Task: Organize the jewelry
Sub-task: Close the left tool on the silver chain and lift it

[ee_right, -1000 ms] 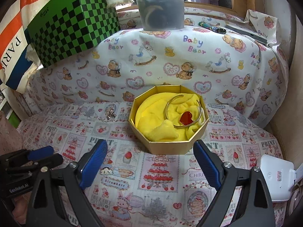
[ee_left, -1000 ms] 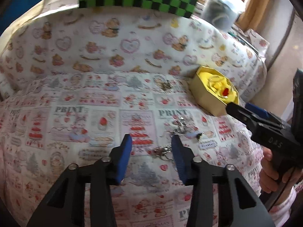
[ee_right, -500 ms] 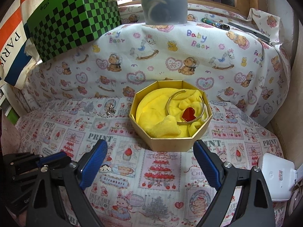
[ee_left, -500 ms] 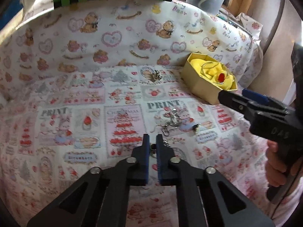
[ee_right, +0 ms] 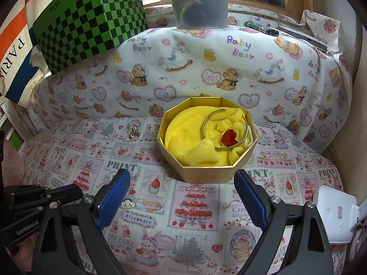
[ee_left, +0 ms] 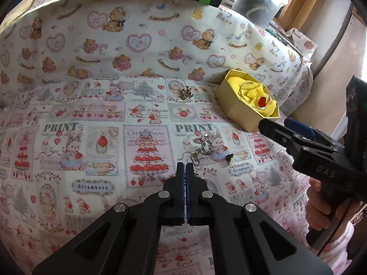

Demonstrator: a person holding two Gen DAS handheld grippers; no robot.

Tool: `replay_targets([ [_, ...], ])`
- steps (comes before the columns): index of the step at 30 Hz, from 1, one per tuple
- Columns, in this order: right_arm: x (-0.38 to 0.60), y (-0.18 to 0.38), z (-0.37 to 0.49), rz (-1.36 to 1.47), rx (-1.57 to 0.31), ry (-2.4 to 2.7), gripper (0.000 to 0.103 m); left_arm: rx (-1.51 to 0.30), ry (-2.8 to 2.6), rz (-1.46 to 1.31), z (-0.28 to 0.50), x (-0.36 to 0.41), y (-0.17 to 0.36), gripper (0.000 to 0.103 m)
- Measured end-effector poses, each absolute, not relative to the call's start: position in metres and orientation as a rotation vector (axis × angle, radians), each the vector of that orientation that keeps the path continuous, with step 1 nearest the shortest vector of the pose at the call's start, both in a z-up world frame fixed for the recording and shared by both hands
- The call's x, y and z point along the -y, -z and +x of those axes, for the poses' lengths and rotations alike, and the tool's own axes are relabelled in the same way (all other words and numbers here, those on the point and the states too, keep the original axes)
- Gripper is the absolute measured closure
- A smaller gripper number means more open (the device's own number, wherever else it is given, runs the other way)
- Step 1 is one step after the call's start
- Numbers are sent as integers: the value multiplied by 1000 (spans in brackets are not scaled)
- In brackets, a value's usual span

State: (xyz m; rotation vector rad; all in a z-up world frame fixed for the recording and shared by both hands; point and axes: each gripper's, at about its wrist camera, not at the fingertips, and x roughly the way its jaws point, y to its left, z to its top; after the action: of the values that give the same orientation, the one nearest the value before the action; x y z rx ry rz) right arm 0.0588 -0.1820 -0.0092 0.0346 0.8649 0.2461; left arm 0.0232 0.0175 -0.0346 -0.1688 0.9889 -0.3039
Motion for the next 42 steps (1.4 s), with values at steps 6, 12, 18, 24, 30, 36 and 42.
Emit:
replay_targets([
  [6, 182, 9, 59, 31, -865, -246, 12, -986, 297, -141, 24, -13, 37, 101],
  [12, 181, 9, 59, 18, -864, -241, 12, -991, 321, -159, 24, -15, 37, 97],
  [18, 181, 10, 59, 8, -865, -238, 12, -977, 314, -120, 22, -9, 36, 92],
  [24, 180, 11, 60, 6, -868, -242, 12, -970, 288, -111, 24, -11, 35, 92],
  [30, 180, 11, 59, 2, -867, -245, 12, -988, 271, -134, 29, -18, 38, 91],
  [36, 179, 11, 60, -3, -870, -247, 12, -1010, 326, -168, 28, -19, 38, 92],
  [42, 179, 12, 60, -11, -870, -249, 12, -993, 284, -104, 27, -11, 42, 92],
])
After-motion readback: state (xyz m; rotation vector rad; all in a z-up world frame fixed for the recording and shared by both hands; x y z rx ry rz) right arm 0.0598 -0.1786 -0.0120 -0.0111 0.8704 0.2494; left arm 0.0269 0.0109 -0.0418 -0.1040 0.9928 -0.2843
